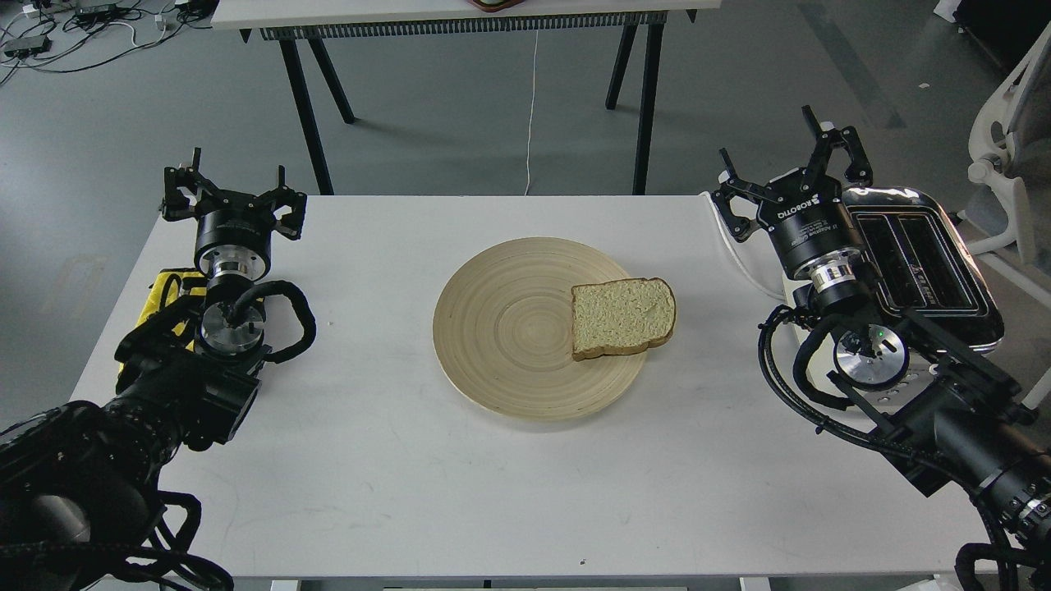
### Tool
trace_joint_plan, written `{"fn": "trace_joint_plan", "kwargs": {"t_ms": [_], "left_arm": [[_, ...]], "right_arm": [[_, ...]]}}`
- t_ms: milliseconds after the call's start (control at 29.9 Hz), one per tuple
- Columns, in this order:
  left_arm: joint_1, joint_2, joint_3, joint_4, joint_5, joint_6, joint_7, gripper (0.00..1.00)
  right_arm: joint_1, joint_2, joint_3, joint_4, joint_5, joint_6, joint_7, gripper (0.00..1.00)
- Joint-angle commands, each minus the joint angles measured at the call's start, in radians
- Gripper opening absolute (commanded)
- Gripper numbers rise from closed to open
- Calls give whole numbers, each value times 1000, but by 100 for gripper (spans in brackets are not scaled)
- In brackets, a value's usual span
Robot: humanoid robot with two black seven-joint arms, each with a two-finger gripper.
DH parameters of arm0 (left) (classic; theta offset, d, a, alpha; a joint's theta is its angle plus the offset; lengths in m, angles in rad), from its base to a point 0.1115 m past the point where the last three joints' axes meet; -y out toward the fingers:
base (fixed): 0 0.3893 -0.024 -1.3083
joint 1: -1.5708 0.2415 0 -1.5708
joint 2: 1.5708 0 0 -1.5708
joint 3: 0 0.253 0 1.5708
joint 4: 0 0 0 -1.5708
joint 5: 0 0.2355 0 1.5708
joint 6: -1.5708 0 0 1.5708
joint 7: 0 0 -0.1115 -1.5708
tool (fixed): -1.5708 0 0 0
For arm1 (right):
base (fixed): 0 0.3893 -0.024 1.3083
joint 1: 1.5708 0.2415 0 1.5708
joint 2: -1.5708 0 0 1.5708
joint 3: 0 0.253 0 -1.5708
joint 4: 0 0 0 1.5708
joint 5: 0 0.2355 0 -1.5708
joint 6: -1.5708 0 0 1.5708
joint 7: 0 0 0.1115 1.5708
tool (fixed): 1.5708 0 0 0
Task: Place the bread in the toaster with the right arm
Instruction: 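Swing the right gripper away from the toaster toward the bread slice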
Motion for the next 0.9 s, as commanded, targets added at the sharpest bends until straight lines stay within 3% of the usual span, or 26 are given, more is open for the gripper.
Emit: {"fn": "trace_joint_plan", "kwargs": {"t_ms": [0, 368, 669, 870], "left_arm": [[0, 2, 0, -2, 0, 0, 2, 100], [-1, 2, -1, -2, 0, 0, -1, 100], [0, 2, -1, -2, -2, 0, -1, 100], [-1, 2, -1, -2, 0, 0, -1, 100]], "right_arm": [[2, 0, -17, 2, -8, 0, -1, 97], [27, -5, -40, 4, -57, 0, -1, 99], [126, -66, -129, 7, -508, -4, -7, 98], [156, -149, -216, 21, -722, -90, -7, 99]]}}
